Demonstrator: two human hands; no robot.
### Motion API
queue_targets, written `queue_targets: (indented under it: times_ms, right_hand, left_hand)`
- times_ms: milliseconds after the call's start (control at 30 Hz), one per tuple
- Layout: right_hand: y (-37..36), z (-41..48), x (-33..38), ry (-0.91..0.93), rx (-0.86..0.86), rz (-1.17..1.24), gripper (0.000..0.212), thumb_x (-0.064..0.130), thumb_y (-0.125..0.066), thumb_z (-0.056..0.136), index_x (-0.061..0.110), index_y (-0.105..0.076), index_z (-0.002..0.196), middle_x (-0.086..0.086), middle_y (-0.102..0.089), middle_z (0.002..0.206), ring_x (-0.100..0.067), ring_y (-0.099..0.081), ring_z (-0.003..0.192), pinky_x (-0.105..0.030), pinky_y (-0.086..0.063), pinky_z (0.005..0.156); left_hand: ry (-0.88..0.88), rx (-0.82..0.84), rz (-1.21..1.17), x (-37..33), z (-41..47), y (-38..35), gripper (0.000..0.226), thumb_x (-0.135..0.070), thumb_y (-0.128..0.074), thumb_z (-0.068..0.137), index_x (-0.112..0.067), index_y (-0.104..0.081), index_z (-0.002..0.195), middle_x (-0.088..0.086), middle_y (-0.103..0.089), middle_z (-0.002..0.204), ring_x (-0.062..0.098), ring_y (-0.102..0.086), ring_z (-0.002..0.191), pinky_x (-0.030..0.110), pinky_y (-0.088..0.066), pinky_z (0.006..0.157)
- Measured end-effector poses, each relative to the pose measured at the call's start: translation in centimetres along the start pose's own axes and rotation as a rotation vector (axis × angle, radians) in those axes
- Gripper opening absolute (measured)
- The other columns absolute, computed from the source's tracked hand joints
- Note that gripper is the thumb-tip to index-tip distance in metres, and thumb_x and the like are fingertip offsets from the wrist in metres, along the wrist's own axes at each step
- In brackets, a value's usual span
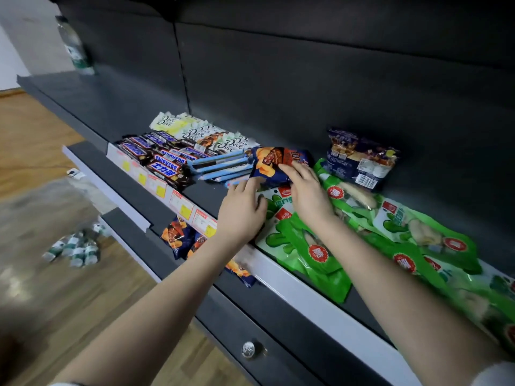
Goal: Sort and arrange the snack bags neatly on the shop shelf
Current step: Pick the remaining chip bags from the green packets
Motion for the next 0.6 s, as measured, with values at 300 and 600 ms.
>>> queue_targets:
  times_ms: [300,600]
  right_hand:
    - [1.3,-0.1,0.4,-0.004,-0.007,0.006,0.050,0.000,-0.048,0.092,0.022,-0.046,0.138,-0.007,-0.037,0.147,-0.025,-0.037,0.134,-0.039,-0.037,0.107]
    - [5.2,-4.0,0.4,-0.030,-0.052,-0.134,0.040,-0.002,-0.051,0.088,0.017,-0.060,0.122,-0.008,-0.041,0.145,-0.030,-0.042,0.129,-0.046,-0.046,0.095]
  left_hand:
    - [-0.069,-0.029,-0.029,2.5,3.1,1.4,0.034,-0.022,-0.047,0.089,-0.020,-0.051,0.123,0.005,-0.055,0.124,0.028,-0.048,0.115,0.043,-0.038,0.095]
    - [-0.224,0.030,-0.166,-0.2,3.4,0.4,0.029,-0.014,-0.048,0.088,-0.011,-0.054,0.116,0.011,-0.055,0.117,0.033,-0.047,0.109,0.043,-0.037,0.089]
Point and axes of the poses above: each hand's wrist, its own z-axis towards the middle knuckle, its own y-axis out of the back of the hand, x = y × z, the point moved 2 cm from there along z, towards the middle knuckle
